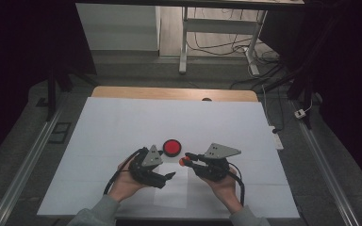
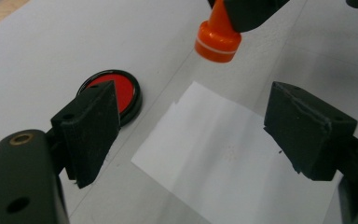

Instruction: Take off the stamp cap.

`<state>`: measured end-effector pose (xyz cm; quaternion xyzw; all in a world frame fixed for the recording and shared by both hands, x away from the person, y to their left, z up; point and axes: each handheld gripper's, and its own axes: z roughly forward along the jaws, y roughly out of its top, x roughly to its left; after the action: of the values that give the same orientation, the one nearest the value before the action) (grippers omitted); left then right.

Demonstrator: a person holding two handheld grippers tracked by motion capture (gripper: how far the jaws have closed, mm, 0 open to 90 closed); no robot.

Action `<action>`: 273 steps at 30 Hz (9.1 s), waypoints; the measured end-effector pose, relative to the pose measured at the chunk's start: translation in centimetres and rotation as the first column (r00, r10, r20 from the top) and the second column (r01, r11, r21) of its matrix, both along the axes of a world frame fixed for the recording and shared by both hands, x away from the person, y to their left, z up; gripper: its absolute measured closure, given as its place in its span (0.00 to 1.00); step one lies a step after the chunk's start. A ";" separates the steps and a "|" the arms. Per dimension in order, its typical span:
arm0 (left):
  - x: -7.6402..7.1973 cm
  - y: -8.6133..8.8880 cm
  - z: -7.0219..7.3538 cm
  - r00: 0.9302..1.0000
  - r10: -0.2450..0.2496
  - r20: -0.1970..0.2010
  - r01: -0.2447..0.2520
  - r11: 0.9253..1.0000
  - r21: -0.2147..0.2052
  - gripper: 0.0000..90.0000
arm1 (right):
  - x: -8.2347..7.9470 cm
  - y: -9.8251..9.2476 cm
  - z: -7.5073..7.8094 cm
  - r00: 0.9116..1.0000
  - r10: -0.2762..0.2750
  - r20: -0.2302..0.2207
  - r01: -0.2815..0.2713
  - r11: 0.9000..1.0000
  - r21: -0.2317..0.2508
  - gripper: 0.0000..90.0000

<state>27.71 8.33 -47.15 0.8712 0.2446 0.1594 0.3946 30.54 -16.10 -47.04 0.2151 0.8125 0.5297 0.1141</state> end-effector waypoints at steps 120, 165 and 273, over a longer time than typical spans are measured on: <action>1.3 -3.5 -2.0 0.996 -0.074 0.056 0.070 0.995 0.064 0.73 | 0.0 0.0 -0.5 1.000 0.011 -0.013 -0.010 0.999 0.041 0.81; 0.9 -3.6 -2.0 0.995 -0.058 0.084 0.054 0.997 0.050 0.73 | -0.8 0.5 -0.7 0.999 -0.023 0.049 0.021 0.999 0.039 0.81; -3.2 11.2 -2.8 0.973 0.228 -0.037 -0.231 0.964 -0.134 0.73 | 0.1 -2.3 0.3 0.993 -0.093 0.071 0.083 0.988 0.130 0.81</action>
<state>24.47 19.52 -49.98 0.8096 0.3584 0.1773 0.4298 30.65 -18.35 -46.78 0.2370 0.7619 0.5826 0.1546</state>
